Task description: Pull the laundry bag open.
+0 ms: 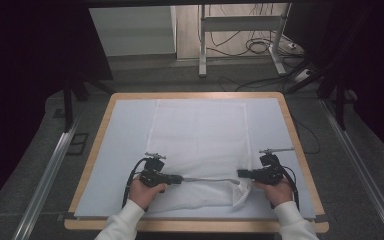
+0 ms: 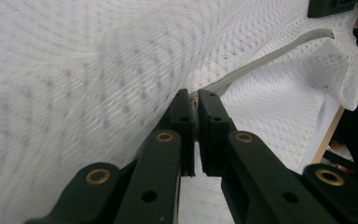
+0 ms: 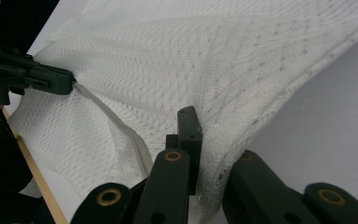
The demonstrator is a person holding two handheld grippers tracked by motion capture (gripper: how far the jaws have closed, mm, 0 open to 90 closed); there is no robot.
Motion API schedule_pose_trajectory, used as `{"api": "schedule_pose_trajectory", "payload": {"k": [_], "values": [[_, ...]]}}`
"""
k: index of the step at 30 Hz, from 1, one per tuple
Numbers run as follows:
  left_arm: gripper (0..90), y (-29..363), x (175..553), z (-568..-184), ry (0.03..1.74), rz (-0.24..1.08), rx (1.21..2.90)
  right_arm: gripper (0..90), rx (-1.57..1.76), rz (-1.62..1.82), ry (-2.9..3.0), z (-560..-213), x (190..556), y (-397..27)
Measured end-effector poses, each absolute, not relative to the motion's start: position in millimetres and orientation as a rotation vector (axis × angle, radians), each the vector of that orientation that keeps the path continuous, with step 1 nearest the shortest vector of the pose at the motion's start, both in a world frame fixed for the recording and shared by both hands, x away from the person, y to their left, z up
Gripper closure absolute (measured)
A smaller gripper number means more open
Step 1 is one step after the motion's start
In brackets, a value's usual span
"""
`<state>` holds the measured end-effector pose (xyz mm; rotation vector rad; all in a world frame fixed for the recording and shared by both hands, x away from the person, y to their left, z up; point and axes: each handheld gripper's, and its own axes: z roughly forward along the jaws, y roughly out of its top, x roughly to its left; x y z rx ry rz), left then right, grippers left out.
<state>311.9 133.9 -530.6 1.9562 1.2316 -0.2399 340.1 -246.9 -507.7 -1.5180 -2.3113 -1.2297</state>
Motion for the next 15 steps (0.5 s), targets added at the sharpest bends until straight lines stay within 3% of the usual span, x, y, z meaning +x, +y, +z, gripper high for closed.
{"api": "schedule_pose_trajectory", "payload": {"k": [15], "values": [[86.7,148,308,-530,1.248,-0.236,1.944,88.2,-1.513,-1.225,-2.321,-508,340,-246]]}}
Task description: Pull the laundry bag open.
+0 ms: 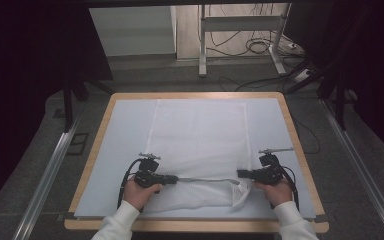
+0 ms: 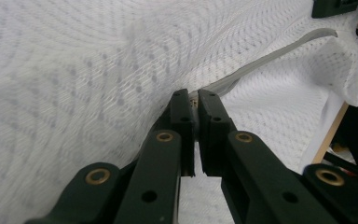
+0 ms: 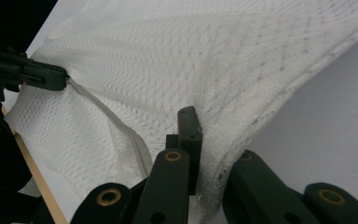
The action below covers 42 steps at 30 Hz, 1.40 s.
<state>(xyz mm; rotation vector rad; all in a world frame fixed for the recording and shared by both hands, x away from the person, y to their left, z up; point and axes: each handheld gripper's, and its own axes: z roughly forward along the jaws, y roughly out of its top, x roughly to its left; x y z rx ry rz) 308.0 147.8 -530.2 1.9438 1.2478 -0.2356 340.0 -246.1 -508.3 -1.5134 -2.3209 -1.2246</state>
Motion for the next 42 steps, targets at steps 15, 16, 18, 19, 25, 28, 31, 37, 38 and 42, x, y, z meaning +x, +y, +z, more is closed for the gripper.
{"api": "schedule_pose_trajectory", "payload": {"k": [15,16,18,19,25,28,31,37,38,42], "values": [[86.7,161,304,-529,1.262,-0.23,1.927,88.2,-1.513,-1.221,-2.316,-509,340,-245],[86.7,161,304,-529,1.262,-0.23,1.927,88.2,-1.513,-1.221,-2.316,-509,340,-245],[86.7,164,303,-529,1.27,-0.225,1.921,88.2,-1.513,-1.22,-2.319,-509,340,-246],[86.7,166,302,-529,1.273,-0.22,1.924,88.2,-1.512,-1.22,-2.319,-509,340,-246],[86.7,171,301,-529,1.274,-0.221,1.915,88.2,-1.512,-1.22,-2.321,-509,340,-246],[86.7,175,300,-529,1.281,-0.221,1.911,88.2,-1.512,-1.22,-2.318,-509,340,-246],[86.7,180,299,-529,1.287,-0.22,1.899,88.2,-1.512,-1.22,-2.32,-509,340,-246],[86.6,184,299,-529,1.294,-0.218,1.896,88.3,-1.511,-1.22,-2.32,-508,340,-246],[86.6,185,298,-530,1.296,-0.216,1.892,88.2,-1.511,-1.221,-2.321,-508,340,-246],[86.7,188,298,-530,1.298,-0.218,1.889,88.2,-1.511,-1.22,-2.32,-509,340,-246]]}}
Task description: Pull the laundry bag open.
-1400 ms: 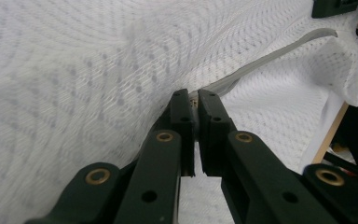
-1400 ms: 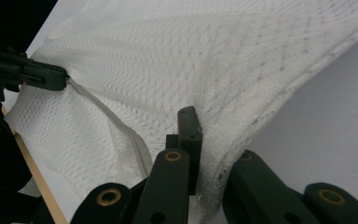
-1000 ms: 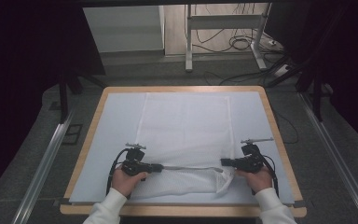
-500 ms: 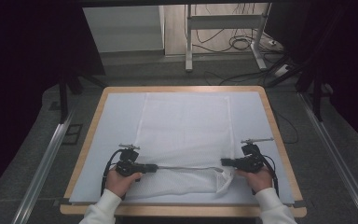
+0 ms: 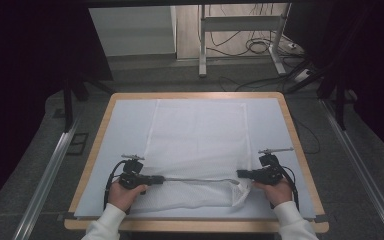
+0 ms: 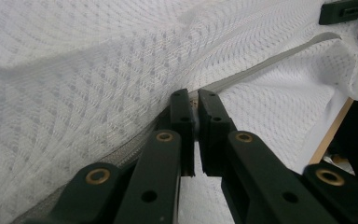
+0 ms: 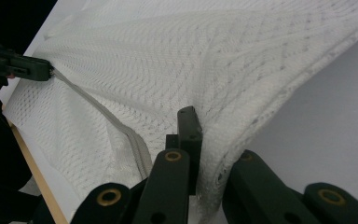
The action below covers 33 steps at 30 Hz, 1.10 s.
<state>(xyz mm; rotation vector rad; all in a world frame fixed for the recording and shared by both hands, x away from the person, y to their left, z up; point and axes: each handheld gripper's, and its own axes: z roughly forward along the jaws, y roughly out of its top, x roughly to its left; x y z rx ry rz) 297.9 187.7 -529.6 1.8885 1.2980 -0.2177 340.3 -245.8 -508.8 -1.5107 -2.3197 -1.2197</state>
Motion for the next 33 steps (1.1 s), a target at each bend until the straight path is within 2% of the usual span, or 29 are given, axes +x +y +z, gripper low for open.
{"api": "schedule_pose_trajectory", "payload": {"k": [33], "values": [[86.6,226,285,-530,1.356,-0.17,1.828,88.2,-1.513,-1.216,-2.326,-510,341,-246]]}}
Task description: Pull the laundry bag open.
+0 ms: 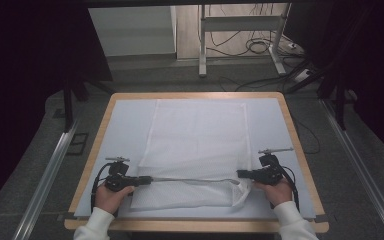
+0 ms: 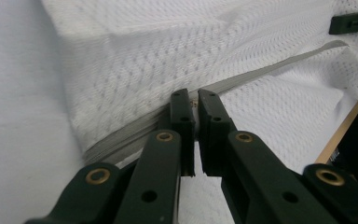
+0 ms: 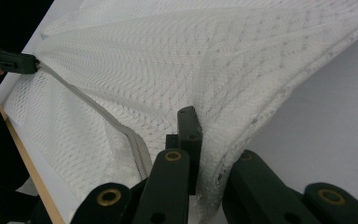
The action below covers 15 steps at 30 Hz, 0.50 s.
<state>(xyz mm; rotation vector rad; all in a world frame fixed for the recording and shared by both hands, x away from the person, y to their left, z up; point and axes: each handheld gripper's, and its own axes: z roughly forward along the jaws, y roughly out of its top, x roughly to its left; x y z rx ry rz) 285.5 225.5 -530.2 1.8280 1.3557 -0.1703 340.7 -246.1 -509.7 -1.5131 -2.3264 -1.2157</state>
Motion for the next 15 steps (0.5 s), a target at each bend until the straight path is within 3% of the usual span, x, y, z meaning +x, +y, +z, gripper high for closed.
{"api": "schedule_pose_trajectory", "payload": {"k": [15], "values": [[86.6,252,277,-530,1.403,-0.122,1.79,88.3,-1.516,-1.212,-2.333,-510,341,-246]]}}
